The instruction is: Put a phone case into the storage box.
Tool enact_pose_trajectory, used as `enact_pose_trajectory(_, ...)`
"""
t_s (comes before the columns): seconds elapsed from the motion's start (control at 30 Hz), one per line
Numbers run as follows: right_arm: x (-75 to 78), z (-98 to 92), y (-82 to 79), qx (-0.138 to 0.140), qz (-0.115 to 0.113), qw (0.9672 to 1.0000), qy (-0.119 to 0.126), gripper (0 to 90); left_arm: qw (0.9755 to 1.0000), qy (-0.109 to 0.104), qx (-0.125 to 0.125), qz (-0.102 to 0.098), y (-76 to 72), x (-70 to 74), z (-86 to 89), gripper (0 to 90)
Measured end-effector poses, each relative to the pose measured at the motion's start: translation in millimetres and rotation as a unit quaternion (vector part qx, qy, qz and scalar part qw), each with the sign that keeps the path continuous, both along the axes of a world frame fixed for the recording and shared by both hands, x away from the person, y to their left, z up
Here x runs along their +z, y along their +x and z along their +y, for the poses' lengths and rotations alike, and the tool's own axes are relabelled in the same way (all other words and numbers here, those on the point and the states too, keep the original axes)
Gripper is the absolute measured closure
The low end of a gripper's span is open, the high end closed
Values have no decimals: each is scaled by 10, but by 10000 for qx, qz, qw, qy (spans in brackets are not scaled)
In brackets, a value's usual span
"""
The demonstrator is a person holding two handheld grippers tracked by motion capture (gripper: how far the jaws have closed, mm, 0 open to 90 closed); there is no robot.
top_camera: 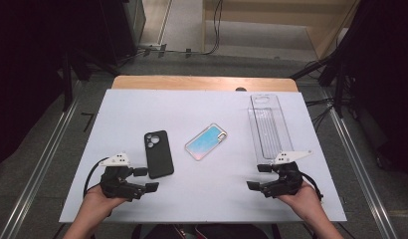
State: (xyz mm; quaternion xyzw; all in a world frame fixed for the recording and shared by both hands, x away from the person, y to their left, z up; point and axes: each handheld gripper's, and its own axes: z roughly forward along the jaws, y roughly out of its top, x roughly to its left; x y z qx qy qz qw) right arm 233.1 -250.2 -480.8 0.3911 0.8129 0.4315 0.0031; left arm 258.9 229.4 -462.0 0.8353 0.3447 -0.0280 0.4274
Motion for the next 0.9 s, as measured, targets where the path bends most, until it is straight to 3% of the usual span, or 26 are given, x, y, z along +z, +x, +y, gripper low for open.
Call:
enact_pose_trajectory(0.27,0,-21,11,-47,61,9998,178,158,10000,30,57,41,18,5,26,235)
enact_pose_trajectory(0.9,-7,-14,7,-19,129,9998,129,158,10000,-9,56,65,15,14,14,236)
